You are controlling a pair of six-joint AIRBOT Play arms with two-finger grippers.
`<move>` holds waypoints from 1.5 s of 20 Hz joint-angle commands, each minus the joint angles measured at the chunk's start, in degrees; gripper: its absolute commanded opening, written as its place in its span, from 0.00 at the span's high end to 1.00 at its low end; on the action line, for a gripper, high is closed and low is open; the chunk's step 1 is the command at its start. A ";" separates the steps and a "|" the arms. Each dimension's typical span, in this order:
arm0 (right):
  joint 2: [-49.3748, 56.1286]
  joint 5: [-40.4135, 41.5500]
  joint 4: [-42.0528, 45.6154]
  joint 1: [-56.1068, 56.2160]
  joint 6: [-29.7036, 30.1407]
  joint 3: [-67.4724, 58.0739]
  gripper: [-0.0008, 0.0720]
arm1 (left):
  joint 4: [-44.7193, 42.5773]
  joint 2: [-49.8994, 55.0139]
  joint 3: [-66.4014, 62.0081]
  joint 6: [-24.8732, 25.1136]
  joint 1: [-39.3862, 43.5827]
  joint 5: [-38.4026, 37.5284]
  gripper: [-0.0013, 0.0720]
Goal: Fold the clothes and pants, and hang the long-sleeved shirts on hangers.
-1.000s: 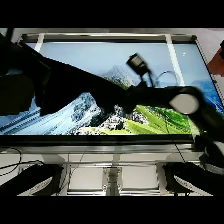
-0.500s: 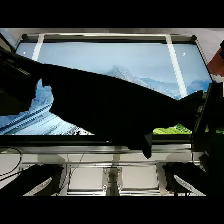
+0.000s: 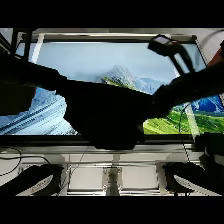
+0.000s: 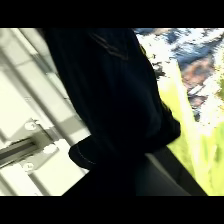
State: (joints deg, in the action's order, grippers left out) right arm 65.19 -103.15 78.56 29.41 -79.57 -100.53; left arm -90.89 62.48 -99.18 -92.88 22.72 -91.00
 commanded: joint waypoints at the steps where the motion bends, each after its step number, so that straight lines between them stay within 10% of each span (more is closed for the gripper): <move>1: 7.69 7.02 12.11 -1.31 2.84 -0.13 0.97 | -7.72 1.88 4.39 2.47 -5.01 11.67 0.97; 10: 17.46 38.93 13.66 -11.28 2.25 -0.20 0.97 | -8.92 3.54 25.29 4.63 -11.30 45.81 0.97; 15: 17.79 45.99 14.36 -11.58 2.21 -0.20 0.97 | -9.01 6.49 25.05 -0.61 -11.45 50.45 0.97; 30: -1.42 4.09 4.70 -11.54 5.03 -20.96 0.97 | 10.10 -24.22 23.85 -8.59 -11.78 41.29 0.97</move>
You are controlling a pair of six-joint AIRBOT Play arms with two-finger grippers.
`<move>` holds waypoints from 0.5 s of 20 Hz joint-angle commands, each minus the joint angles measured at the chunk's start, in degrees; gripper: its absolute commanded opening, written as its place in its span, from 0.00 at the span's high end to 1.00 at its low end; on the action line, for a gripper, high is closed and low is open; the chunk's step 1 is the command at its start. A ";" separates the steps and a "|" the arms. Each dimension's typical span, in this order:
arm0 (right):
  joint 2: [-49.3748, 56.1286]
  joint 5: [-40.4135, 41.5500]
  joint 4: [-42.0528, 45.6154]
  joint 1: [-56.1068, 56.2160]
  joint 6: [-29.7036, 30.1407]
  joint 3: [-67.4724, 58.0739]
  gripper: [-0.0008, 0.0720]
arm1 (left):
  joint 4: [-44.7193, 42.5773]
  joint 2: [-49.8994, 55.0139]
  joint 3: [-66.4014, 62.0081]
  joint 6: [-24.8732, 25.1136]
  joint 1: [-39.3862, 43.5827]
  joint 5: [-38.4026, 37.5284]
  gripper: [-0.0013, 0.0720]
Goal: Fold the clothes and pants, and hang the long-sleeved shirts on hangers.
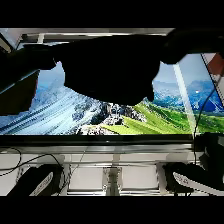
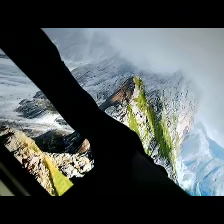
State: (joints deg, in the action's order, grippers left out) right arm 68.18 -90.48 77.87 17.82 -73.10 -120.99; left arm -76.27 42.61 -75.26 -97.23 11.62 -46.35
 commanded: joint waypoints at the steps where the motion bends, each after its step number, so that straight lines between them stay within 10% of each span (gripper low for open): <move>1: -5.20 -9.62 4.44 0.04 -2.25 -0.50 0.97 | -3.65 -4.55 -0.07 -5.77 -0.74 -4.68 0.97; 10: -5.29 -6.75 -1.25 0.02 -2.69 -0.39 0.98 | 10.91 -3.80 -0.07 -4.22 -0.76 -2.08 0.97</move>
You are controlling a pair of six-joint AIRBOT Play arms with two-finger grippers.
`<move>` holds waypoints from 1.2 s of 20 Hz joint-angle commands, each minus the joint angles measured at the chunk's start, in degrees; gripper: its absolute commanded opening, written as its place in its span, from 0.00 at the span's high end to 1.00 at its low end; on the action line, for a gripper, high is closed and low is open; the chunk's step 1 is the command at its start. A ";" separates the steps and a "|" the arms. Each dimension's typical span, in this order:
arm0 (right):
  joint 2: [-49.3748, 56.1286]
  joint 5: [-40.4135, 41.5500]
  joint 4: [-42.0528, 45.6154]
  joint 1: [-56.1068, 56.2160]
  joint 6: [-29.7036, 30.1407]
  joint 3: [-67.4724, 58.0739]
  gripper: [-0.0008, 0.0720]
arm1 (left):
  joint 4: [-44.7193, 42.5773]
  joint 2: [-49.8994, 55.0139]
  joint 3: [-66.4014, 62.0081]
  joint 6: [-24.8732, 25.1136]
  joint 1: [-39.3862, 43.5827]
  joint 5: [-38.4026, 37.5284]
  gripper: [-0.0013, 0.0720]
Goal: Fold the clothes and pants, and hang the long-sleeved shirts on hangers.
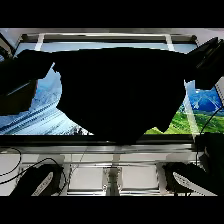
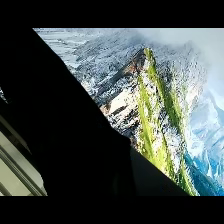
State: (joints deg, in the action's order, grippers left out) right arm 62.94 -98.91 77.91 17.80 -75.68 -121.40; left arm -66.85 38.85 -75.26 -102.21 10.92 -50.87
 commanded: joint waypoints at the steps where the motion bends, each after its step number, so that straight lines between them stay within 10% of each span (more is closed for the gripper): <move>1: -0.09 1.57 -2.56 0.04 -0.02 0.02 0.98 | 6.08 -0.33 -0.07 3.85 -0.07 4.46 0.97; 13: 6.03 1.53 2.89 0.02 2.25 4.92 0.97 | -5.73 5.68 0.11 2.78 -0.72 -5.81 0.97; 24: 22.25 22.29 8.59 0.02 9.68 5.05 0.97 | -12.96 22.03 0.13 21.31 -0.61 1.09 0.97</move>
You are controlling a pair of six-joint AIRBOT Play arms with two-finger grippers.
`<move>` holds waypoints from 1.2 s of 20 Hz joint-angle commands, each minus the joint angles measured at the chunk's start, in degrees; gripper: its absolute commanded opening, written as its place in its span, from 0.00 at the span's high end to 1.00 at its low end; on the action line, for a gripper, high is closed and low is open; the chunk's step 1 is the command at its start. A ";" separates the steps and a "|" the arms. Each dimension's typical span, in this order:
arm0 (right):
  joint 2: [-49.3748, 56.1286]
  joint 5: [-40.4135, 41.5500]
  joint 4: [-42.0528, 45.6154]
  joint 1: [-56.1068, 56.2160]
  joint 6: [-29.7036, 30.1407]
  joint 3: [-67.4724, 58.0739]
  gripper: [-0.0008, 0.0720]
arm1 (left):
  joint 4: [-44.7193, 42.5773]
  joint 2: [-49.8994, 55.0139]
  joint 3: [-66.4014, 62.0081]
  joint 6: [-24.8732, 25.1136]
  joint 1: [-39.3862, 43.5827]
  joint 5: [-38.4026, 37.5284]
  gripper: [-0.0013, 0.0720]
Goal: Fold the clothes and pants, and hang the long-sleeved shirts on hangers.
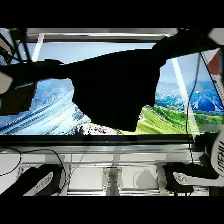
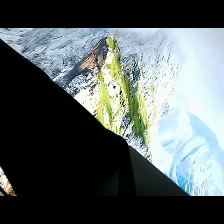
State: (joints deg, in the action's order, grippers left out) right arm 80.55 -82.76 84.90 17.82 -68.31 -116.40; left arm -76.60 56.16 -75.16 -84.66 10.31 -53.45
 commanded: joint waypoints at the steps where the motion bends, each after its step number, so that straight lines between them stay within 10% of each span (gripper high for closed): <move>1: 6.47 8.81 2.58 0.00 2.67 0.04 0.97 | -4.79 6.49 0.02 3.78 0.02 5.99 0.97; 5: 11.58 19.80 3.93 0.00 2.93 0.04 0.97 | -6.21 13.42 0.02 10.25 0.42 14.08 0.97; 13: 15.32 16.41 4.55 -0.09 4.39 2.47 0.97 | -16.46 18.95 0.02 12.87 2.75 18.93 0.97; 16: 15.41 6.97 1.16 -0.11 5.35 2.54 0.97 | -16.46 19.04 0.15 25.46 3.52 9.03 0.97; 24: 15.47 -3.58 -10.43 -0.04 5.18 15.67 0.97 | -23.91 19.06 14.47 26.14 1.99 -2.97 0.97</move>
State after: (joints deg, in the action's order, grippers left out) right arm 96.03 -82.67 78.11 17.78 -62.26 -105.91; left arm -92.31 75.18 -65.06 -59.86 12.51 -52.84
